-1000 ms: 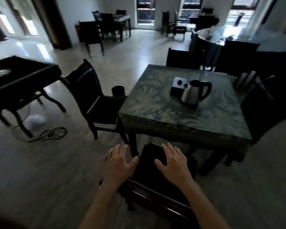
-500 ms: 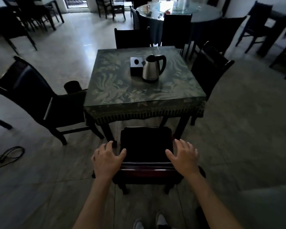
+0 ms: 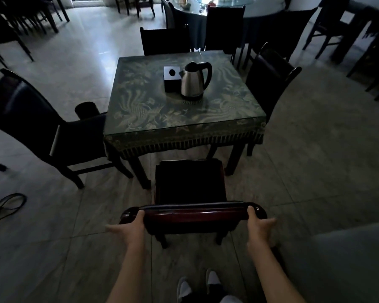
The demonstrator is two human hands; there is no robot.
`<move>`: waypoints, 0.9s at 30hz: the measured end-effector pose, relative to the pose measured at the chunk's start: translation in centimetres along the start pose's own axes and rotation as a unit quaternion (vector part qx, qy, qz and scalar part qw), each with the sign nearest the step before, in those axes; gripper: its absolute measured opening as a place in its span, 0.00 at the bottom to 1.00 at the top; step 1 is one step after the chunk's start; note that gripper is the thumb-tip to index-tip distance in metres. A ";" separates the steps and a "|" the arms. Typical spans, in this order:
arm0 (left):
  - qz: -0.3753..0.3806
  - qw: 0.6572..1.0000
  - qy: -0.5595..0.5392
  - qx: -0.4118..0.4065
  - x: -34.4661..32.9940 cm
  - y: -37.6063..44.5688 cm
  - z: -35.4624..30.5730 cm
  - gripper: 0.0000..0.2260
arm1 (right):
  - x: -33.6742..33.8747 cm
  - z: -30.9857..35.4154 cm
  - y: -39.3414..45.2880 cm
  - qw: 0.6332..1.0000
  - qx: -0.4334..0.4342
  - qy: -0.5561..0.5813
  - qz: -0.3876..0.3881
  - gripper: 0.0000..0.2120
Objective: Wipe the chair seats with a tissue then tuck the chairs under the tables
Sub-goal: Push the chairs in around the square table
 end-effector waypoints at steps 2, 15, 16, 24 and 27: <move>0.030 0.993 -0.081 0.086 -1.3 -0.4 1.5 0.52 | -1.6 -1.8 -1.4 0.986 -0.093 0.124 0.062 0.31; 0.103 0.946 -0.220 0.216 -4.3 -3.3 1.8 0.25 | -8.6 -2.4 -6.2 0.858 -0.303 0.338 0.240 0.26; 0.120 0.942 -0.216 0.227 -4.7 -3.8 1.9 0.24 | -8.6 -2.5 -6.1 0.859 -0.304 0.337 0.237 0.26; 0.172 0.923 -0.205 0.278 -6.4 -5.3 2.5 0.23 | -8.6 -2.7 -5.5 0.874 -0.284 0.329 0.216 0.23; 0.167 0.926 -0.205 0.270 -6.4 -5.4 2.3 0.22 | -8.6 -2.7 -5.3 0.876 -0.282 0.330 0.209 0.23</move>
Point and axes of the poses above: each hand's wrist, its own y-axis towards the middle knuckle, its own x-axis out of the back of the hand, z = x × y, the point moved 7 cm from there along y, towards the middle knuckle, and after that the axes turned 10 degrees about -z, right-handed, at the moved point
